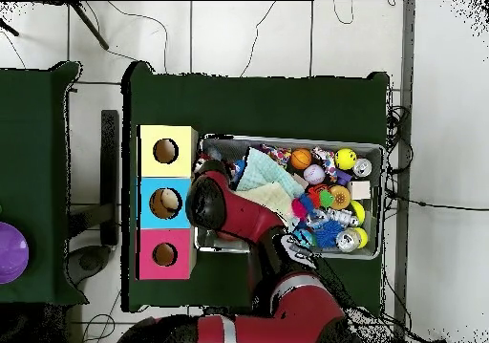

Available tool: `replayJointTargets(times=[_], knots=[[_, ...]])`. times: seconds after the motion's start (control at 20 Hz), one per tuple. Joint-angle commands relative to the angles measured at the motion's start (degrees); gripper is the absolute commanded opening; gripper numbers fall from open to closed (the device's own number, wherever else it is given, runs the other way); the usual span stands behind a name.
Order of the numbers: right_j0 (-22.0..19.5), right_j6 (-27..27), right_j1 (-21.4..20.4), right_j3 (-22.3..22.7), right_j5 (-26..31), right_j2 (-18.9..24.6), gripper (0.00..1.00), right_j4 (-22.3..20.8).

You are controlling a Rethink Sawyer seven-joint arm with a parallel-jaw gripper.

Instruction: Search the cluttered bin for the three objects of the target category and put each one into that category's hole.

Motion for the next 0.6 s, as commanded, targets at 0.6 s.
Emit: replayJointTargets(times=[0.6], knots=[[-3.8,11.1,8.4,-5.0,-2.3,6.1,1.0,-4.7]])
